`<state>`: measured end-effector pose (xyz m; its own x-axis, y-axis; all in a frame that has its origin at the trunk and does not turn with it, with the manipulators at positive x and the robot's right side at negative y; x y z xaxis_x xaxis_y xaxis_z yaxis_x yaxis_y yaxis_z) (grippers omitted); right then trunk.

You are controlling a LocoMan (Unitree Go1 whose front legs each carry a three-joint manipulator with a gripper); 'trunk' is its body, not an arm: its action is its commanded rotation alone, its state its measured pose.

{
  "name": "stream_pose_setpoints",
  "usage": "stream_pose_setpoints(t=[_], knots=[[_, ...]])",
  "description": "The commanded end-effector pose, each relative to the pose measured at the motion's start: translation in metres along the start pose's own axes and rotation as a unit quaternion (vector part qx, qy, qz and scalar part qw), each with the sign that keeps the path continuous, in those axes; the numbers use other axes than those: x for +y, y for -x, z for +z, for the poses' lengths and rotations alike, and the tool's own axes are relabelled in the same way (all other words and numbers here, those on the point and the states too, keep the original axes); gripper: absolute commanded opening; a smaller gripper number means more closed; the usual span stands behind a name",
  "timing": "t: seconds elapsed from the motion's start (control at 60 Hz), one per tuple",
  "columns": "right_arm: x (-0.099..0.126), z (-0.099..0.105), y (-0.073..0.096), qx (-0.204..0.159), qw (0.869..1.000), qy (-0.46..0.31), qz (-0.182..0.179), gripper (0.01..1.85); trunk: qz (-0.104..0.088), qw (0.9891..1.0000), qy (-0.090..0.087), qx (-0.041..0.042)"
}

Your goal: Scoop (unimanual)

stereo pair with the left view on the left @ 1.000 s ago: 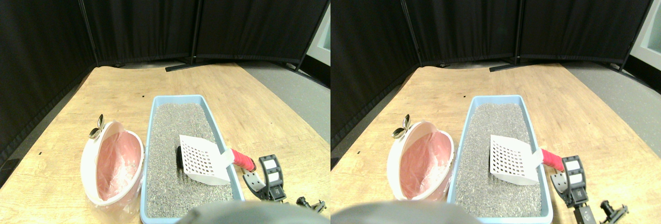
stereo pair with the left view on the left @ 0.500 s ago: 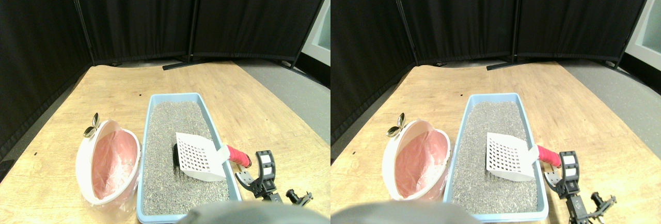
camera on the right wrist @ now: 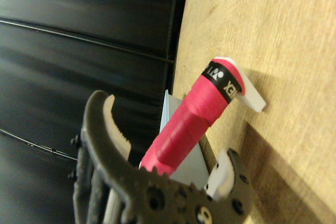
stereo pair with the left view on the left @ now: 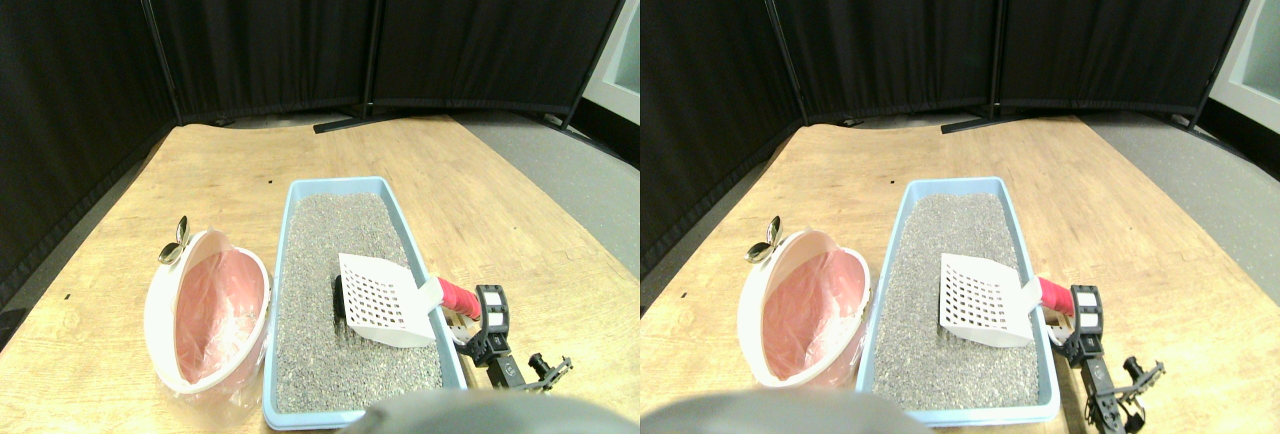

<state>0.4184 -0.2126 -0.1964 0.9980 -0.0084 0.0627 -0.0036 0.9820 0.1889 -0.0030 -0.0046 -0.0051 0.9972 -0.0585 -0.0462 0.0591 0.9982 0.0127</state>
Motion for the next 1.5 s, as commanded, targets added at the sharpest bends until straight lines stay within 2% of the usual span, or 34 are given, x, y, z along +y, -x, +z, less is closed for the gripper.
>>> stream_pose_setpoints(t=[0.017,0.25,0.45,0.75,0.967,1.017,1.083,1.1,1.117,1.167,1.183,1.217,1.333,1.5], knots=[[0.0,0.0,-0.006,-0.012,1.0,-0.004,-0.003,0.86,0.0,0.9999,0.009,0.0047],[-0.002,0.002,-0.023,-0.006,1.0,-0.019,-0.014,0.9,0.0,0.9999,0.01,0.0034],[-0.006,-0.002,-0.03,-0.011,0.999,-0.025,-0.023,0.9,0.003,0.9999,0.015,0.0059],[-0.006,-0.009,-0.037,0.005,0.998,-0.039,-0.043,0.91,0.009,0.9998,0.019,0.0064],[-0.005,-0.01,-0.041,0.006,0.999,-0.033,-0.04,0.92,0.011,0.9997,0.021,0.0064],[-0.005,-0.01,-0.041,0.009,0.999,-0.029,-0.04,0.88,0.011,0.9997,0.02,0.0042],[-0.004,-0.009,-0.042,0.006,0.999,-0.015,-0.028,0.68,0.011,0.9997,0.02,0.0036],[-0.004,-0.009,-0.042,0.006,0.999,-0.015,-0.028,0.68,0.011,0.9997,0.02,0.0036],[-0.004,-0.01,-0.042,0.001,1.0,-0.013,-0.026,0.61,0.011,0.9997,0.021,0.0031],[-0.004,-0.01,-0.042,-0.013,1.0,-0.007,-0.022,0.15,0.012,0.9997,0.021,0.001],[-0.004,-0.009,-0.042,-0.015,1.0,-0.005,-0.022,0.08,0.012,0.9997,0.021,0.0011],[-0.005,-0.009,-0.041,-0.022,1.0,-0.008,-0.016,0.06,0.012,0.9997,0.022,0.0019],[-0.005,-0.004,-0.038,-0.024,0.999,0.007,-0.031,0.06,0.013,0.9997,0.023,0.0023],[-0.006,0.001,-0.036,-0.023,0.999,0.027,-0.022,0.06,0.012,0.9996,0.026,0.001]])
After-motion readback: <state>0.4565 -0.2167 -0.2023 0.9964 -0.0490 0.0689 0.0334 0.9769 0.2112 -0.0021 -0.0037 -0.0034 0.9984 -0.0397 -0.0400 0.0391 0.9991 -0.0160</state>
